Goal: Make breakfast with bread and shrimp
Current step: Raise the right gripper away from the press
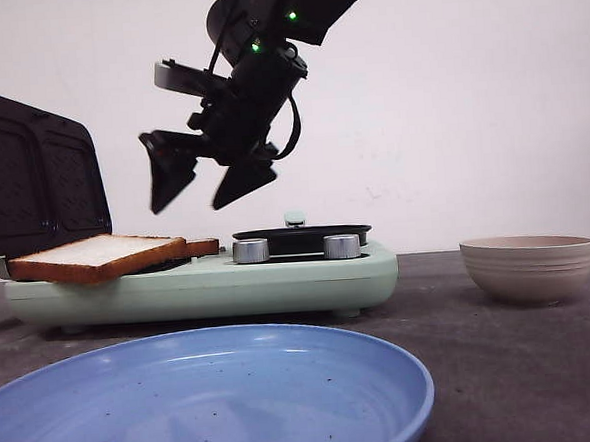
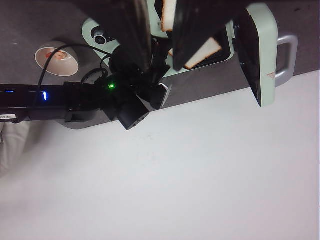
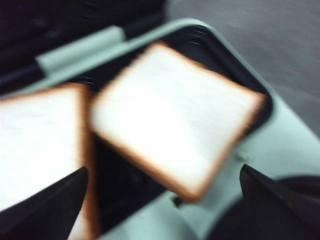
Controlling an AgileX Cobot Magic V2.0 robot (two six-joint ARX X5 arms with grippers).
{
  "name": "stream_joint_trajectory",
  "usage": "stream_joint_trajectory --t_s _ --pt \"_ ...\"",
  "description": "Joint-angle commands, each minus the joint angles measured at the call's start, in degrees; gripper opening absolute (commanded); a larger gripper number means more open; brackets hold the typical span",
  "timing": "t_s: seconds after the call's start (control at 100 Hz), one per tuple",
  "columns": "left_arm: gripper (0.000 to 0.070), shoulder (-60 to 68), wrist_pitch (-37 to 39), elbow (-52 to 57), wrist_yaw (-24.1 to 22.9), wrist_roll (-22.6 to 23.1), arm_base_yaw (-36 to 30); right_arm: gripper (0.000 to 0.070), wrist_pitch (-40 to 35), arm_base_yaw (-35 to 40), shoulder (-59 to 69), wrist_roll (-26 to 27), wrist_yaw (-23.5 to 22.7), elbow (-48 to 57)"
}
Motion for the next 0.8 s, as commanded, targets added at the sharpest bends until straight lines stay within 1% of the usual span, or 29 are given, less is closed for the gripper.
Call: stream_joint_trajectory --t_s 0.0,0.03,0.05,0.08,0.11,0.14,0.2,0.25,0.31,0.4,0.48,0.61,0.73,0.79 --pt "0.0000 0.5 0.6 0.7 -0.2 0.5 -0.4 0.0615 -2.3 -0.4 1.1 -0.3 1.3 4.2" --pt "0.0000 0.5 0.6 0.7 -0.2 0.5 -0.4 0.0608 -4.1 -0.8 0.7 -0.2 1.4 5.4" --pt "0.0000 0.6 0.6 0.7 -0.2 0.5 -0.4 0.0589 -5.4 -1.0 0.5 -0.1 1.4 6.2" --pt "0.0000 0.6 0.6 0.7 -0.2 0.5 -0.4 0.0523 -7.1 -1.3 0.0 0.3 1.3 7.3" --pt "0.0000 0.7 0.6 0.7 -0.4 0.5 -0.4 0.0412 -8.7 -1.6 -0.6 0.6 1.3 8.2" --pt "0.0000 0.8 0.6 0.7 -0.6 0.5 -0.4 0.0277 -10.2 -1.9 -1.2 0.7 0.9 8.9" --pt "0.0000 1.0 0.6 0.7 -1.5 0.5 -0.4 0.0006 -12.4 -2.5 -3.0 0.9 -1.6 9.5" --pt "0.0000 1.2 0.6 0.7 -1.9 0.5 -0.4 0.0003 -13.4 -3.0 -4.5 1.4 -4.5 9.5" --pt "0.0000 1.5 0.5 0.7 -2.3 0.6 -0.4 0.0002 -14.2 -3.1 -6.1 1.5 -6.2 9.5" --pt "0.0000 1.9 0.0 0.7 -3.0 0.8 -0.4 0.0002 -15.5 -3.1 -8.5 1.5 -6.0 9.5" --pt "0.0000 2.1 -1.3 0.7 -3.3 0.8 -0.4 0.0002 -17.4 -2.9 -10.4 1.7 -6.8 9.5" --pt "0.0000 2.3 -3.8 0.6 -4.3 0.3 -0.4 0.0002 -24.0 -2.9 -13.2 1.8 -7.3 9.5" --pt "0.0000 2.3 -5.1 0.6 -4.5 0.0 -0.4 0.0002 -28.5 -2.9 -16.1 1.8 -7.3 9.5" --pt "0.0000 2.3 -5.4 0.6 -4.5 -0.6 -0.4 0.0002 -30.8 -2.9 -18.0 1.8 -6.2 9.4"
